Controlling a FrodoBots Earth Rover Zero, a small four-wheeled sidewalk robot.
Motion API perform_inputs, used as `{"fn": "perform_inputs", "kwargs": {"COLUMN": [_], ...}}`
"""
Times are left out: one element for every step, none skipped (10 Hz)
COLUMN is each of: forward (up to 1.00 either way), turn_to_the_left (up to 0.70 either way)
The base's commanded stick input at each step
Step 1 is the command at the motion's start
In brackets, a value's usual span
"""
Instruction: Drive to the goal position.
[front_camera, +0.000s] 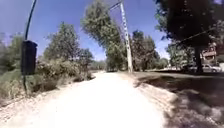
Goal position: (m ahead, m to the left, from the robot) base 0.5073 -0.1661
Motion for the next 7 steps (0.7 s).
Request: {"fn": "perform_inputs", "kwargs": {"forward": [0.85, 0.85, 0.85, 0.85, 0.85, 0.85, 0.85], "turn_to_the_left": [0.00, 0.00, 0.00, 0.00, 0.00, 0.00, 0.00]}}
